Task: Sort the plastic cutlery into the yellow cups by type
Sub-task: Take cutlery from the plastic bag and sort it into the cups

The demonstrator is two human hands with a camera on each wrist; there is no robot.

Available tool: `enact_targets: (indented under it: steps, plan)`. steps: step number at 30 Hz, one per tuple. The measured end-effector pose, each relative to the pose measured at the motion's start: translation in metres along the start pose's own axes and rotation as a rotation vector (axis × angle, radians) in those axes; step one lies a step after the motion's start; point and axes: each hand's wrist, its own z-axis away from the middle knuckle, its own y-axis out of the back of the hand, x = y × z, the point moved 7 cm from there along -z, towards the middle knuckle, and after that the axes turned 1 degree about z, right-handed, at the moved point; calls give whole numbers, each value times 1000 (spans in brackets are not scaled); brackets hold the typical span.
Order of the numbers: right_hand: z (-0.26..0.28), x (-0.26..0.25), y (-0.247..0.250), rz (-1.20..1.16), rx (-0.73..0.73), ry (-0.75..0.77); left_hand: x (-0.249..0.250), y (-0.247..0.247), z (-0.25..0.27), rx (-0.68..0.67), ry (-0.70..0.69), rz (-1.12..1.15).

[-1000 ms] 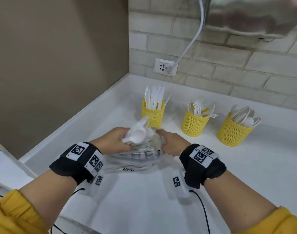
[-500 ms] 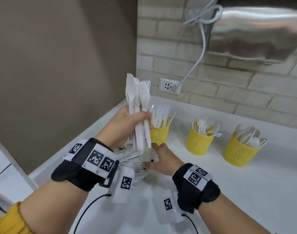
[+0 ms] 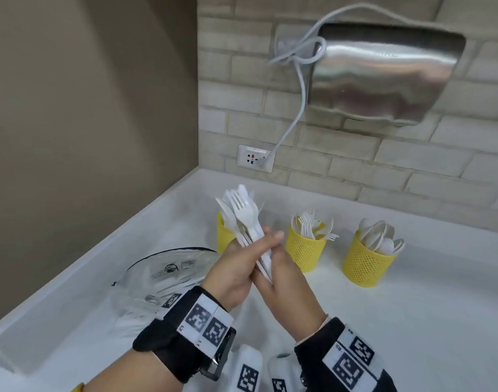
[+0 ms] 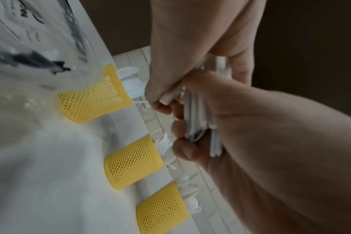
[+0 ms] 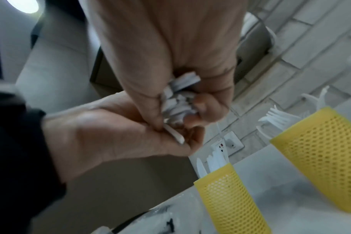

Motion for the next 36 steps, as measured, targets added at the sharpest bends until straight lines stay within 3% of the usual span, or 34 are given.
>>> enact_targets:
  steps: [3,7,12,18,22,28,32,36]
  plan:
    - [3,1,3,83,-6,22,-11,-3,-1,-41,38,4]
    - [6,6,14,-26,-189,38,-8,-1,-3,-135,91,90]
    - [-11,-2,69,-106,256,91,-2,8,-6,-157,29,-99]
    - [-27,1,46,-170,77,-51,-6,-11,2,-289,-76,-279]
    - [-27,4,46,-100,116,-58,-7,-13,4,-342,-100,-352]
    - [-27,19,45,-345,135,-202,-19,-2,-3,-252,-14,-162]
    - [-24,23,53,-645,171,-279,-23,-4,-3,-293,70,-8]
    - [-27,29,56,-636,148,-318,-28,-7,1,-412,138,40]
